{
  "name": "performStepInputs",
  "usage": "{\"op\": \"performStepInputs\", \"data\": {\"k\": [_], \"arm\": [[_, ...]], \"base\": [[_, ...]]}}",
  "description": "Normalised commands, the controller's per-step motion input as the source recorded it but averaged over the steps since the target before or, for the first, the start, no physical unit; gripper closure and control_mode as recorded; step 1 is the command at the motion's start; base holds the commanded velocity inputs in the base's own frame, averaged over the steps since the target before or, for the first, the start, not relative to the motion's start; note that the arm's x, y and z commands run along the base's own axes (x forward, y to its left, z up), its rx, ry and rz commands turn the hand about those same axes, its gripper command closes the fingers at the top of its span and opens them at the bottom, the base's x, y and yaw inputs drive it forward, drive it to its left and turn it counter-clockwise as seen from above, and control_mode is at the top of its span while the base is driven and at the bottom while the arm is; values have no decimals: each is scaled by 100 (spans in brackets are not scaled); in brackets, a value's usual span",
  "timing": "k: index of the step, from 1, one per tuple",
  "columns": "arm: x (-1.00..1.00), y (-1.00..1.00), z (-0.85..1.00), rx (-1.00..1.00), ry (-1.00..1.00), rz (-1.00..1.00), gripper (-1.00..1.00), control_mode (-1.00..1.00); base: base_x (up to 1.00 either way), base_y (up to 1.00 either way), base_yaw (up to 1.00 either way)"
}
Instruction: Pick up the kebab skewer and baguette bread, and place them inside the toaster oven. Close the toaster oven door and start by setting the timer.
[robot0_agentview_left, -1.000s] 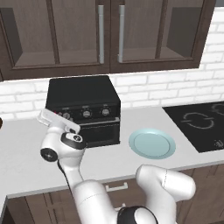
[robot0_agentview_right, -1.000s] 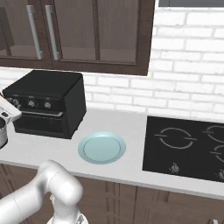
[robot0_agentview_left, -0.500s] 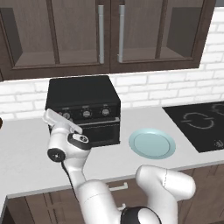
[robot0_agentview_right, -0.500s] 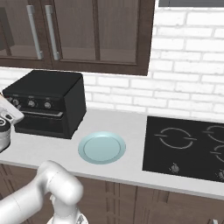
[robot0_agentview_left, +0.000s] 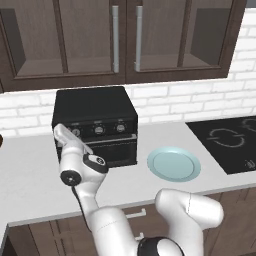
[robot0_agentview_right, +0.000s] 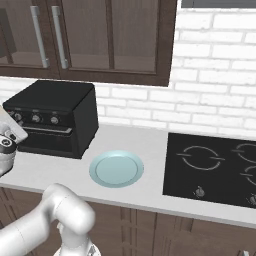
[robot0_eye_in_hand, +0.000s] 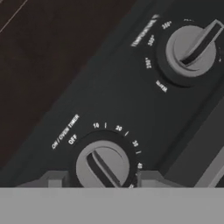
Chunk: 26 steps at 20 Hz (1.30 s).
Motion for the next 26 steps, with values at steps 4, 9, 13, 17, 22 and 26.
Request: {"op": "performStepInputs", "data": {"k": [4,9,13,17,22,26], "arm": [[0,-8,4,25,0,0,100,-100],[0,-13,27,18,0,0,100,-100],[0,-25,31,14,0,-1,100,-100],[-7,-39,22,13,0,-2,100,-100],[-22,-47,11,11,0,-3,100,-100],[-24,-41,16,11,0,-4,100,-100]], "base": [[0,0,0],[0,0,0],[0,0,0],[0,0,0],[0,0,0],[0,0,0]]}}
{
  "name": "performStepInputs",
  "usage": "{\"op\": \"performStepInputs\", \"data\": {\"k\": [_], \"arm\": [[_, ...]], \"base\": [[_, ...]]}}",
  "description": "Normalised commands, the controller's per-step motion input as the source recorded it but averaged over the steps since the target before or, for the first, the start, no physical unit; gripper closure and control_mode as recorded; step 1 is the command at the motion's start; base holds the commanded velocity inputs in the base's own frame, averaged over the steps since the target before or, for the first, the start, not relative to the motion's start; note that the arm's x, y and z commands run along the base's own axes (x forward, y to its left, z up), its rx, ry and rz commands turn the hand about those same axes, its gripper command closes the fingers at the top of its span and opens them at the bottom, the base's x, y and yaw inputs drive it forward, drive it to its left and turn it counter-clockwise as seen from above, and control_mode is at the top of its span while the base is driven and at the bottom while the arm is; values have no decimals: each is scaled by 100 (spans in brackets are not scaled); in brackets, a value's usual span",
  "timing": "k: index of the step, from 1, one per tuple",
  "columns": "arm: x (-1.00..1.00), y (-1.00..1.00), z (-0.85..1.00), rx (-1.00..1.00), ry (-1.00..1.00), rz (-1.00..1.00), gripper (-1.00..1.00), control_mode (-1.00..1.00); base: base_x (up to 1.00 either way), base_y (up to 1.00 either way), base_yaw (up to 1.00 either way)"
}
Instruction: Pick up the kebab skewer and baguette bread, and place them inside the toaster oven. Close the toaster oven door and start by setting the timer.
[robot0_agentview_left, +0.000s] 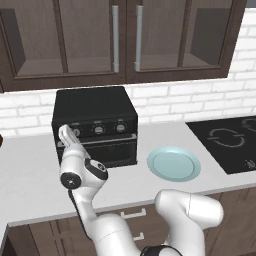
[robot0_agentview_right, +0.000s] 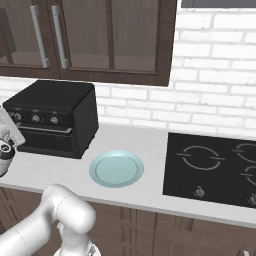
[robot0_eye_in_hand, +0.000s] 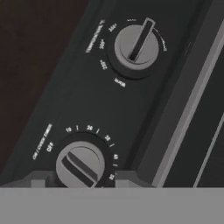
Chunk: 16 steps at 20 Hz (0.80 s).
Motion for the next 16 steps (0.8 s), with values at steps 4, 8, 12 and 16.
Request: {"op": "performStepInputs", "data": {"k": [4,8,12,16], "arm": [[-1,-28,21,9,0,-4,100,-100],[0,-28,26,8,0,-3,100,-100],[0,-52,16,7,0,-3,100,-100],[0,-50,10,4,0,-1,100,-100]], "base": [[0,0,0],[0,0,0],[0,0,0],[0,0,0]]}}
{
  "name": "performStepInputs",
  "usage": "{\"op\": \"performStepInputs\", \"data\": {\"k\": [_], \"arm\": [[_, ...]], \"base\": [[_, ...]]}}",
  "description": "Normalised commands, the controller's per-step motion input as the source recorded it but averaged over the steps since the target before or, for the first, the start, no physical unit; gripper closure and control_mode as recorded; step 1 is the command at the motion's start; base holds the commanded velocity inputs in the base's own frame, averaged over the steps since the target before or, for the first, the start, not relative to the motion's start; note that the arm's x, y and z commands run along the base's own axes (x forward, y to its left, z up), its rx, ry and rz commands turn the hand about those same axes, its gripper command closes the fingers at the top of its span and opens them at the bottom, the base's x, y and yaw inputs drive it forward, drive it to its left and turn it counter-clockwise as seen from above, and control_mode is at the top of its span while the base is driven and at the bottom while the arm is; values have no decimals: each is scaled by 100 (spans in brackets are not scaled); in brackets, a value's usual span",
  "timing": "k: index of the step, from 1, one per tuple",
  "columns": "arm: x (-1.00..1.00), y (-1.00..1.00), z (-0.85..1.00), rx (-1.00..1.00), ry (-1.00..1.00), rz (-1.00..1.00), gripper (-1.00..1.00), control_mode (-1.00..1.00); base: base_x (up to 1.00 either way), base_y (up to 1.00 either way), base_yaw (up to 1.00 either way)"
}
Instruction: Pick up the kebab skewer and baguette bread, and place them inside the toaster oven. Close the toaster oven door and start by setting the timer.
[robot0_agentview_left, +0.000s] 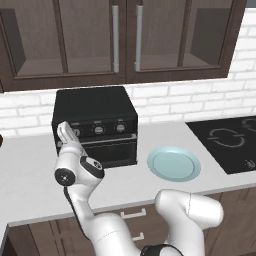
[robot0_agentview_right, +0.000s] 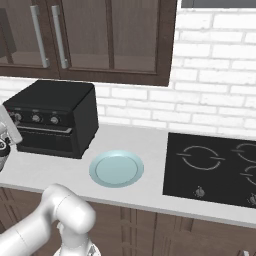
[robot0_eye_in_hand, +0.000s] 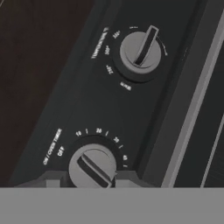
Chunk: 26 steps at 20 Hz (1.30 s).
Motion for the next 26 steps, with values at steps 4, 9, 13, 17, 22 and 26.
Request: {"op": "performStepInputs", "data": {"k": [4,9,13,17,22,26], "arm": [[2,-61,1,1,-2,0,100,-100],[10,-48,8,0,-4,1,100,-100],[37,-12,3,0,-3,7,100,-100],[60,-6,1,3,0,8,100,-100],[52,-31,0,7,-2,13,100,-100],[26,-40,0,5,-4,15,100,-100]], "base": [[0,0,0],[0,0,0],[0,0,0],[0,0,0],[0,0,0],[0,0,0]]}}
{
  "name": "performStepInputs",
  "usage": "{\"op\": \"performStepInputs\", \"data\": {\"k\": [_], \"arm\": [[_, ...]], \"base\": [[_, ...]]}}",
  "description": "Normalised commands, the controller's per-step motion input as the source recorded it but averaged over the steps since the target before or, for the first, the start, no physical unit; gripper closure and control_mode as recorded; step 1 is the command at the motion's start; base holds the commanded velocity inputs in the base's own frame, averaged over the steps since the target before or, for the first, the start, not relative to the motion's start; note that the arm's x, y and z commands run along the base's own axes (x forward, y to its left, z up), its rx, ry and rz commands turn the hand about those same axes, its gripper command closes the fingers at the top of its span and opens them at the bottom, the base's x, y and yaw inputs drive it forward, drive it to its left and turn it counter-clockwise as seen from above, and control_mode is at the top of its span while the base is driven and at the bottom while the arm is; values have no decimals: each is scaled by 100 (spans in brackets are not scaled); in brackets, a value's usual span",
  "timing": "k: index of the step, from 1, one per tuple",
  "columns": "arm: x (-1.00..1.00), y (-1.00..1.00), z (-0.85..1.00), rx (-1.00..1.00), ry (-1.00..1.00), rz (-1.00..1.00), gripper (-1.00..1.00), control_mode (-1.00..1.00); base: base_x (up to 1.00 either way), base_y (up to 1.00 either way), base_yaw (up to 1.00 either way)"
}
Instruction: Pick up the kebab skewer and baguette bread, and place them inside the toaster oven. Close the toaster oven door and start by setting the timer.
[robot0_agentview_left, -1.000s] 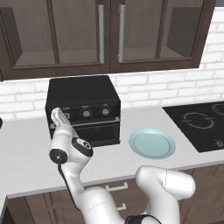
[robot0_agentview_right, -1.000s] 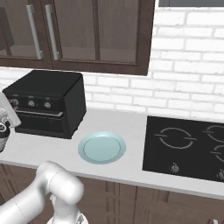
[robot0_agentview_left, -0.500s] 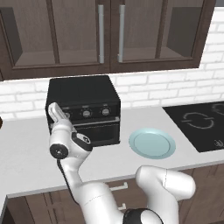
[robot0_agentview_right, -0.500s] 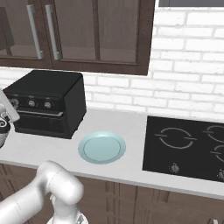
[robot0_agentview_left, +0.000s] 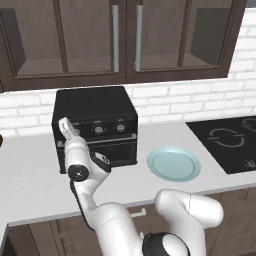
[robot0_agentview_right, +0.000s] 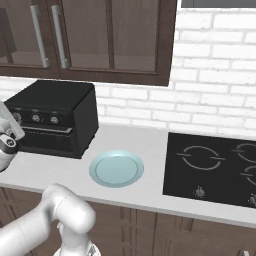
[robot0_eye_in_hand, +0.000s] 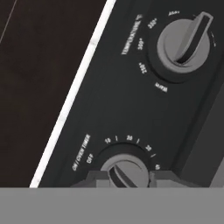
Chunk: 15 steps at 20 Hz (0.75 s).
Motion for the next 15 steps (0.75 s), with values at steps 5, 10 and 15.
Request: {"op": "performStepInputs", "data": {"k": [5,10,15], "arm": [[11,-2,0,7,-1,10,100,-100],[10,0,0,17,0,3,100,-100],[0,-4,0,23,0,0,100,-100]], "base": [[0,0,0],[0,0,0],[0,0,0]]}}
